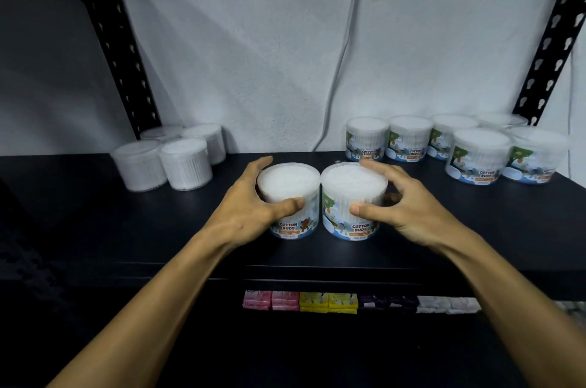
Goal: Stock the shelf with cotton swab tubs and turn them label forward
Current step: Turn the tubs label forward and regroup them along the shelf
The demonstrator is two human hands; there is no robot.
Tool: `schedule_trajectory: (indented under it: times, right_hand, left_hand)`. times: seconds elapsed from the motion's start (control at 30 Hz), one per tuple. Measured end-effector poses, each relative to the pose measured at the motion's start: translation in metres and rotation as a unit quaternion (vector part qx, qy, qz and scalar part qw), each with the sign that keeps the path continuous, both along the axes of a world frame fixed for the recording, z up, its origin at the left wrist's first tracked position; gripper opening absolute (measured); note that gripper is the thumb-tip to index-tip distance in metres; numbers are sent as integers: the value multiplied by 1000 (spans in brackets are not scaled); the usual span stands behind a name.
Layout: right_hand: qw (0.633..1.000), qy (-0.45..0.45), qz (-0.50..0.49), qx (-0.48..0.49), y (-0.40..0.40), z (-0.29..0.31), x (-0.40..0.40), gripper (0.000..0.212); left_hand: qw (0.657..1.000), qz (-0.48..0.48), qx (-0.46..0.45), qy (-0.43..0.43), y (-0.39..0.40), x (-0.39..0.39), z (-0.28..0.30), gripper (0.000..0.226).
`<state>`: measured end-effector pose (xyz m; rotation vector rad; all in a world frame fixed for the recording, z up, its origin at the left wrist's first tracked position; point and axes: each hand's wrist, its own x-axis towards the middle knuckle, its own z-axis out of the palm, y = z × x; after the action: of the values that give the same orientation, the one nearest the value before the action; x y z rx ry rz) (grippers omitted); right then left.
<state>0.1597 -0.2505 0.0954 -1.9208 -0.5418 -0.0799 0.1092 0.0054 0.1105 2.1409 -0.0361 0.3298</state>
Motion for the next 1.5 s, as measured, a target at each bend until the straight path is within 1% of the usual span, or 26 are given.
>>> schedule_trajectory:
  times: [0.1,0.17,0.27,0.37,0.47,0.6,0.9,1.03,1.2,1.5]
  right_hand:
    - [1000,-4,-4,-30,-3,2,-4,93]
    - [998,-29,-25,-58,-6,2,-8,97]
    - [992,-64,-63,-86,-6,2,-16,93]
    - [986,-72,-104,-112,-2,-6,-18,87]
    - [988,-59,-117,-87,4,-15,-20,80]
    - [988,-62,-123,-69,4,-15,-18,70]
    - [987,-24,-139,-78,-26,-4,5,66]
    - [986,0,-151,-68,-48,-3,27,76]
    - [974,11,-208,-94,-70,5,48,69]
    - [951,-4,-266,-160,-85,13,73,69]
  left_hand:
    - [999,1,52,-10,6,-1,-2,96]
    - [995,10,92,-36,11,-5,-3,95]
    - [990,31,119,-63,13,-12,-3,81]
    - [992,37,110,-47,11,-15,-2,70]
    - [996,39,77,-27,8,-17,-1,61]
    - [998,37,54,-26,4,-16,-2,59]
    - [998,16,49,-33,-30,17,-5,60]
    - [997,9,60,-38,-57,40,-4,62]
    - [998,1,56,-33,-89,67,-1,61]
    - [998,-9,50,-30,-120,101,4,60]
